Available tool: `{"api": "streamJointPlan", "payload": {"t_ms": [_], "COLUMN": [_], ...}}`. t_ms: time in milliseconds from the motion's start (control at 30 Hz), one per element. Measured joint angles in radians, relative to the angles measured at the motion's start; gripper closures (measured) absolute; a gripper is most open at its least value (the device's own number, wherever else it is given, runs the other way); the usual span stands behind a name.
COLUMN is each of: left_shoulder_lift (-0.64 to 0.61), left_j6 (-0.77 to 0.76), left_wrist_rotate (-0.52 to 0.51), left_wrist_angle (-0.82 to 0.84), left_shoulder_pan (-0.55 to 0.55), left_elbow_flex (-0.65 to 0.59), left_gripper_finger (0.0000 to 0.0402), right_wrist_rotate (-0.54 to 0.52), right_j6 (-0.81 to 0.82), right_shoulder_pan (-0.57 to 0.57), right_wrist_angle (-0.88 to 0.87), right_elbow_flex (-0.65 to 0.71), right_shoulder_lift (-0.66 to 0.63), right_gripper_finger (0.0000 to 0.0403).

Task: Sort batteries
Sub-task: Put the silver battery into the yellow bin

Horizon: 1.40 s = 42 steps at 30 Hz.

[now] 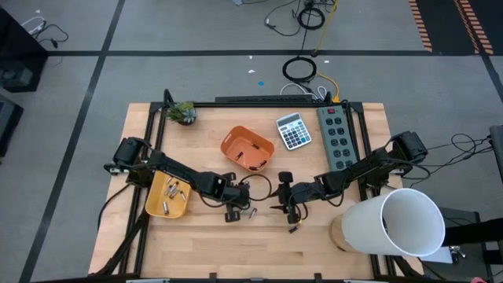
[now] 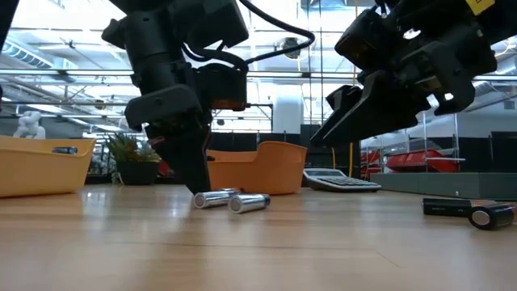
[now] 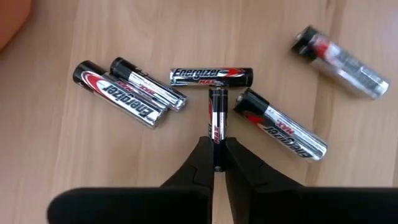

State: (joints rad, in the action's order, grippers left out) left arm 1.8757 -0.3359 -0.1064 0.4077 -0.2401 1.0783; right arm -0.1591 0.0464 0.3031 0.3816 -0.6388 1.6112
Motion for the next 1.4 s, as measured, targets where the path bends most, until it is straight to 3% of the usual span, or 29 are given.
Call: {"api": "streamJointPlan", "payload": {"t_ms": [267,500,767,867,1000,1200,1400], "left_shoulder_lift": [-0.109,-0.265,-0.374,-0.416,-0.447,-0.451,-0.452], "left_j6": [-0.044,-0.207,-0.492,-0.544,-0.604,-0.653,-0.659], "left_wrist_rotate": [0.051,-0.065,-0.047,-0.024,-0.009,-0.003,-0.032], "left_wrist_angle": [0.2,0.46,0.773,0.773,0.769,0.753,0.834], "left_shoulder_pan": [-0.013,-0.076,-0.183,-0.21,-0.232,-0.246,-0.288], "left_elbow_flex": [0.047,0.045,-0.101,-0.171,-0.258,-0.331,-0.295], "left_gripper_finger": [0.0382,0.0383,0.0383,0.0381,0.0383,0.0381,0.0379], "right_wrist_rotate": [0.01,0.03,0.037,0.063,0.092,0.094,0.09], "right_j6": [-0.087,-0.133,-0.109,-0.076,-0.046,-0.025,-0.028], "right_shoulder_pan": [0.067,0.079,0.075,0.064,0.055,0.046,0.036], "right_wrist_angle": [0.102,0.033,0.003,0.011,0.005,-0.011,0.015], "right_elbow_flex": [-0.04,-0.17,-0.192,-0.192,-0.193,-0.192,-0.191], "right_shoulder_lift": [0.129,0.233,0.316,0.336,0.341,0.343,0.345], "right_gripper_finger": [0.0232,0.0232,0.0232,0.0236,0.0266,0.0375,0.0376]}}
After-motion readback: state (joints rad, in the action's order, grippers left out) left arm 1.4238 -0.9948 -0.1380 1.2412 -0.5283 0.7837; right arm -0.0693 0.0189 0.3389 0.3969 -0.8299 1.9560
